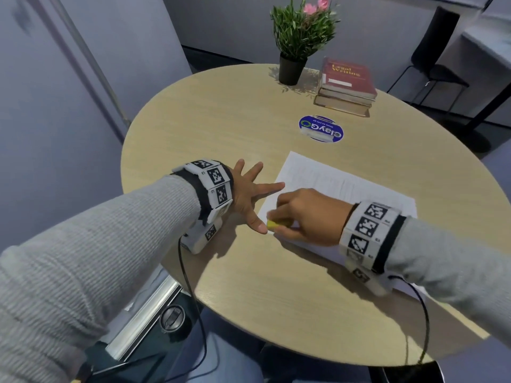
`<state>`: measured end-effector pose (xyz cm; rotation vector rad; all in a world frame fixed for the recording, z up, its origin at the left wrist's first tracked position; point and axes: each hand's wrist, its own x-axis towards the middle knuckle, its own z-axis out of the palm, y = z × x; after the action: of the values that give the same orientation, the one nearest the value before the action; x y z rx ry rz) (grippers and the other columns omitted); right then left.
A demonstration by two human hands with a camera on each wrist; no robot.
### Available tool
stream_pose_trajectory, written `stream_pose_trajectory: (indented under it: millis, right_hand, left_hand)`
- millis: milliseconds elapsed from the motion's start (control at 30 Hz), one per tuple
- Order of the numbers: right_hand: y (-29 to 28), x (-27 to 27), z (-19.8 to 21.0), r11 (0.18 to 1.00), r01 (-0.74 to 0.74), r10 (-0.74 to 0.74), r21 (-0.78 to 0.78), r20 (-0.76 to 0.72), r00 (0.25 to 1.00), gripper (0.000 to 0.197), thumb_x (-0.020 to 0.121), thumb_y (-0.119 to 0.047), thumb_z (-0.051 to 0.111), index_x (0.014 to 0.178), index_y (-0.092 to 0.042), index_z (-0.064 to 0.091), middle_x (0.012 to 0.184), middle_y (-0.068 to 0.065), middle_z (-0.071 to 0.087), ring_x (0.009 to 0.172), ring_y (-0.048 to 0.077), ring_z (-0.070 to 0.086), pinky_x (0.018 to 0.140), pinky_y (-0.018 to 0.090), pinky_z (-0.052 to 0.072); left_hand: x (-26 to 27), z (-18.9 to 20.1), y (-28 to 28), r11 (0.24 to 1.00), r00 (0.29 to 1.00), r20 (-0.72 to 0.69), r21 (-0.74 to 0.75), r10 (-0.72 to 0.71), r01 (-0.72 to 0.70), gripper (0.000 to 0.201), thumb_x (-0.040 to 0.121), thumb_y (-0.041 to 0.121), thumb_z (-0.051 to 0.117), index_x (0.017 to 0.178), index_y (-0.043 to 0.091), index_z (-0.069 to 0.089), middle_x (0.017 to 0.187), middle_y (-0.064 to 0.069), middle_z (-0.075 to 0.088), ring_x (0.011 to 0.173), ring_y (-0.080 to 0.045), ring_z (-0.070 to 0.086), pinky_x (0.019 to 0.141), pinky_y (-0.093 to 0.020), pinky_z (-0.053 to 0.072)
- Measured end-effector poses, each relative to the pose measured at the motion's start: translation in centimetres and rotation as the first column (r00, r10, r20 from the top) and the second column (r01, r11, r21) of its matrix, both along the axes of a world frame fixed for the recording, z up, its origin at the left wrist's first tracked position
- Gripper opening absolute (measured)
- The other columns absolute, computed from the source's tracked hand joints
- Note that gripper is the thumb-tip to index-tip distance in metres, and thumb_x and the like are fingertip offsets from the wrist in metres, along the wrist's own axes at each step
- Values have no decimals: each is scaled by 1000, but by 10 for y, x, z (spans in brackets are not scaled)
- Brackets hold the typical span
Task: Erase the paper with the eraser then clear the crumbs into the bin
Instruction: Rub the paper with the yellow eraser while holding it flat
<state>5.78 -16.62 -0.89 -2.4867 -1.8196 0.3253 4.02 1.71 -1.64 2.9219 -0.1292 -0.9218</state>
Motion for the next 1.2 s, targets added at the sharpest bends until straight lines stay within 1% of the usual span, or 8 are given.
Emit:
stream_pose_trajectory:
  millis: [133, 267, 433, 567, 700, 833, 967, 1200]
  right_hand:
    - [2, 29, 11, 985, 172, -172, 8, 60, 983, 27, 88, -32, 53, 90, -11, 71, 79, 6, 62, 72, 23, 58, 68, 37, 49]
    - [1, 0, 3, 1000, -20, 20, 2, 3, 1000, 33, 87, -36, 48, 79, -11, 68, 72, 0, 54, 62, 20, 53, 60, 30, 45]
    - [1, 31, 10, 984, 176, -176, 12, 97, 980, 26, 88, -32, 54, 90, -12, 70, 80, 7, 62, 72, 23, 59, 68, 37, 50]
    - [-1, -6, 3, 1000, -11, 11, -1, -10, 1000, 27, 87, -33, 51, 82, -12, 69, 75, 3, 58, 64, 19, 55, 62, 29, 46]
    - [2, 23, 12, 988, 153, -153, 8, 66, 986, 25, 88, -31, 54, 88, -12, 71, 80, 6, 62, 71, 21, 58, 67, 37, 50]
    - [2, 0, 0, 1000, 0, -1, 23, 18, 1000, 28, 86, -32, 52, 80, -11, 69, 75, 3, 59, 64, 21, 56, 61, 31, 48]
    - [4, 22, 9, 989, 149, -150, 7, 66, 987, 24, 86, -29, 55, 86, -10, 70, 81, 7, 62, 72, 23, 59, 68, 37, 50]
    - [4, 13, 7, 996, 92, -91, -14, 56, 994, 27, 87, -32, 52, 86, -11, 69, 81, 5, 61, 69, 20, 57, 67, 36, 50]
  left_hand:
    - [-3, 0, -2, 1000, 999, 30, 1, -10, 10, 110, 63, 74, 66, 141, 59, -10, 155, 0, -30, 139, -40, -28, 108, -65, -3]
    - [-1, 0, 0, 1000, 1000, 5, 3, -7, 7, 113, 58, 77, 66, 139, 62, -11, 155, 1, -31, 139, -40, -29, 107, -67, -3]
    - [0, 2, 0, 1000, 1000, -8, 2, -20, 20, 111, 62, 75, 65, 140, 60, -13, 154, 1, -32, 138, -40, -30, 107, -67, -2]
    - [-1, 0, 2, 1000, 1000, -5, -19, -7, 7, 112, 59, 76, 66, 139, 61, -11, 154, 1, -32, 138, -40, -30, 107, -67, -4]
    - [-1, -2, 1, 1000, 999, 29, -16, -17, 18, 112, 60, 76, 66, 141, 60, -10, 155, 0, -29, 139, -41, -28, 107, -67, -2]
    - [0, -1, 2, 1000, 1000, 9, -6, -14, 14, 112, 59, 78, 65, 139, 62, -12, 155, 0, -31, 138, -40, -29, 107, -68, -2]
    - [-1, 0, 0, 1000, 1000, 8, -6, -18, 18, 110, 60, 77, 65, 137, 63, -13, 155, 1, -31, 139, -41, -28, 106, -69, 0]
    - [0, 1, 1, 1000, 1000, -7, -20, -16, 16, 112, 60, 76, 66, 137, 64, -13, 154, 1, -32, 138, -40, -29, 106, -69, -2]
